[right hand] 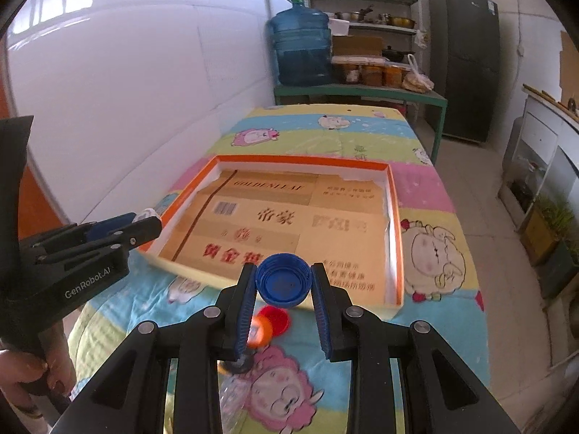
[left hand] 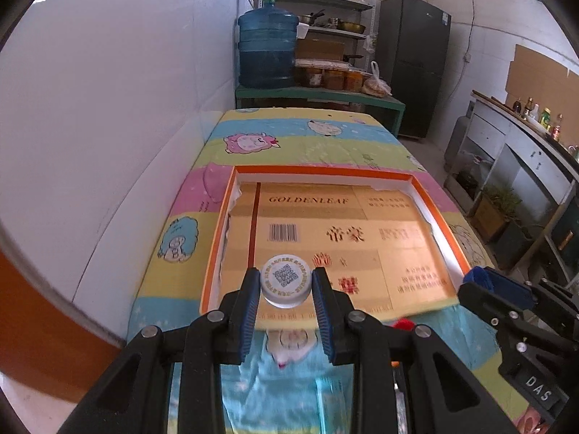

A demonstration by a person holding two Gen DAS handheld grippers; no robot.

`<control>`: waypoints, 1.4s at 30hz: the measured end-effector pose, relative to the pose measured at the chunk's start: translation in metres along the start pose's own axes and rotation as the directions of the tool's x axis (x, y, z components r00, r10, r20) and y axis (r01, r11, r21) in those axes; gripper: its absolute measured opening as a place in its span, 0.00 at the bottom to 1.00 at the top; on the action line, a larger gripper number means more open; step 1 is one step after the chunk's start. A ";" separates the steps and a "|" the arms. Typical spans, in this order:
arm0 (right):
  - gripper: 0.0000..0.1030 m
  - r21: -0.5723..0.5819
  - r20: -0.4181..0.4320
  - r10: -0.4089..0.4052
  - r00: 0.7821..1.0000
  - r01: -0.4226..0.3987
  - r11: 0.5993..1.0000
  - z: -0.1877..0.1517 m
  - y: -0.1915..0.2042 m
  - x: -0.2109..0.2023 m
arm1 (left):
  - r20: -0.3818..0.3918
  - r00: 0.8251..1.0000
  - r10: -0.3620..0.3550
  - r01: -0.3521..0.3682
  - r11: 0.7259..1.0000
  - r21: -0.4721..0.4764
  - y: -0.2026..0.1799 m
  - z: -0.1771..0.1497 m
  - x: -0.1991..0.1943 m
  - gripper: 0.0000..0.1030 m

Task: Organize rigid objects
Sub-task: 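Carry the white jar with the left tool while the right tool carries the blue cap over the tray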

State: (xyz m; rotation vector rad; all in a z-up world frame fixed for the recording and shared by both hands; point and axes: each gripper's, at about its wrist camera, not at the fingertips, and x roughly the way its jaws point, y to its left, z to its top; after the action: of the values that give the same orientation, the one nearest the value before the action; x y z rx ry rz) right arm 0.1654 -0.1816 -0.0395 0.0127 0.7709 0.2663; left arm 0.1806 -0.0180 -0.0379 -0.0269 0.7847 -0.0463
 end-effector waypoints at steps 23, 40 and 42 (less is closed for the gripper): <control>0.30 0.028 -0.084 -0.024 0.996 0.027 0.999 0.037 -0.042 0.067 | -0.077 0.996 0.036 -0.035 0.999 0.010 -0.004 0.024 0.066 0.29; 0.30 0.022 -0.155 -0.010 0.988 0.013 1.000 0.036 -0.048 0.111 | -0.135 0.990 0.039 -0.038 0.999 0.013 -0.003 0.022 0.106 0.29; 0.30 0.017 -0.165 -0.007 0.986 0.010 1.000 0.034 -0.047 0.116 | -0.143 0.989 0.038 -0.036 0.999 0.018 -0.003 0.021 0.111 0.29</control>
State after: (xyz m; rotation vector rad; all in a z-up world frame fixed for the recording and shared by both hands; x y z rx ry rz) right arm 0.2792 -0.1962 -0.0995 0.0036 0.9374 0.2543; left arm 0.2736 -0.0269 -0.1010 0.0062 0.9288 -0.0191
